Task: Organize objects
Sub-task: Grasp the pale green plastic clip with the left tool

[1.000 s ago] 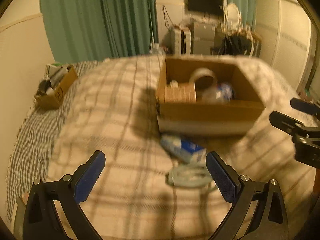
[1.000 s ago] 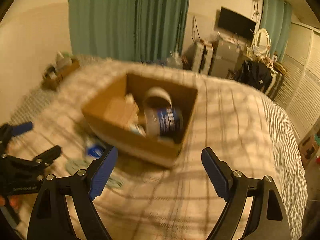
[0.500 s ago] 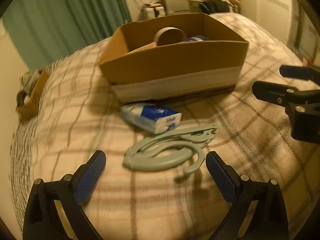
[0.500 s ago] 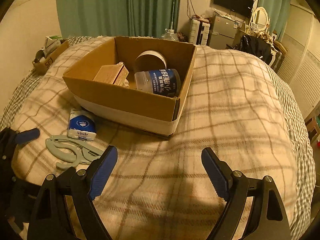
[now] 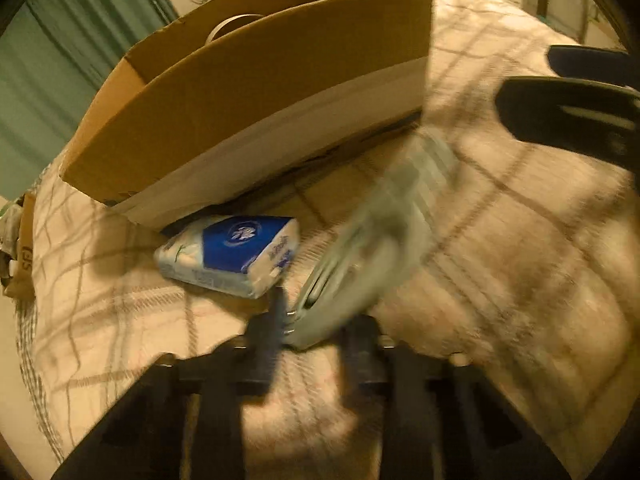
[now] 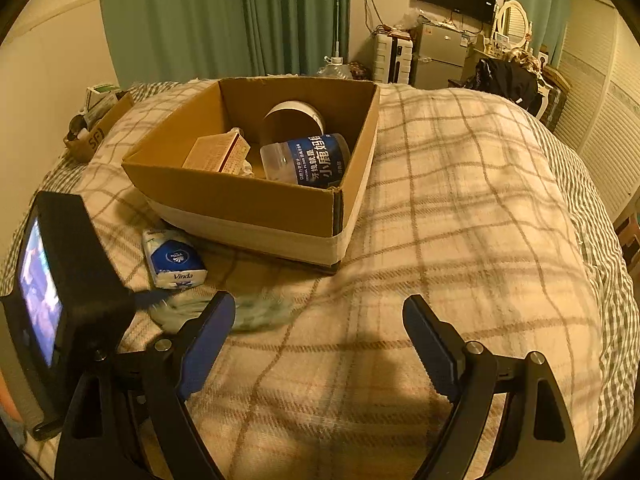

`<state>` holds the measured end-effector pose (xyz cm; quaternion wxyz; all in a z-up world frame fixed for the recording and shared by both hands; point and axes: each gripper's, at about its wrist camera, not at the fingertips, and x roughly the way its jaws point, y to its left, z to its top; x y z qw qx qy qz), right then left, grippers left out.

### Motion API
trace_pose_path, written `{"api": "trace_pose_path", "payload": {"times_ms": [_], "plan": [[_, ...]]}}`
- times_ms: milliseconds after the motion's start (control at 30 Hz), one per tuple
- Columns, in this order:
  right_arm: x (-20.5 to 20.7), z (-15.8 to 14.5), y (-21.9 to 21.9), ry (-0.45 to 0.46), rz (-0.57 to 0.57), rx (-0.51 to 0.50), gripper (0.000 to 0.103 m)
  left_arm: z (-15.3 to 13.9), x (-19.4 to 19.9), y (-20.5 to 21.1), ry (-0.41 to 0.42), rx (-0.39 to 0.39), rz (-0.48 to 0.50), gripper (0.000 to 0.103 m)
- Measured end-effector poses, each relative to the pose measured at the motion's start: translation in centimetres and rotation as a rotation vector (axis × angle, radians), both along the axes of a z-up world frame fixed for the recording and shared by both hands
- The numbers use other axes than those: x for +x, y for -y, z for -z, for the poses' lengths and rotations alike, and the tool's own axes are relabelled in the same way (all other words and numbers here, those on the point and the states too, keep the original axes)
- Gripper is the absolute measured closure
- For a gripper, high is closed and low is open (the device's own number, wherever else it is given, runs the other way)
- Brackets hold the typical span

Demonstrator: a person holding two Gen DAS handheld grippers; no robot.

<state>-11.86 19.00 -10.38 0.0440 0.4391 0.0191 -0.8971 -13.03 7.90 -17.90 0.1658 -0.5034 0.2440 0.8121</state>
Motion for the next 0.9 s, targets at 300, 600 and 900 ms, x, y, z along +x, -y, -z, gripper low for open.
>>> {"api": "trace_pose_path", "payload": {"times_ms": [300,600,900], "plan": [[0.5,-0.4,-0.7,-0.026,0.026,-0.021,0.017,-2.9,2.5,2.5,0.001,0.13,-0.041,0.094],[0.9,-0.6,-0.1,-0.033,0.017,0.015,0.017,-8.0,4.5,7.6,-0.078,0.322,-0.175,0.094],[0.5,-0.6,4.0,-0.014,-0.167,-0.025,0.017,-9.5,4.9,12.4,-0.212,0.264,-0.309,0.094]]}}
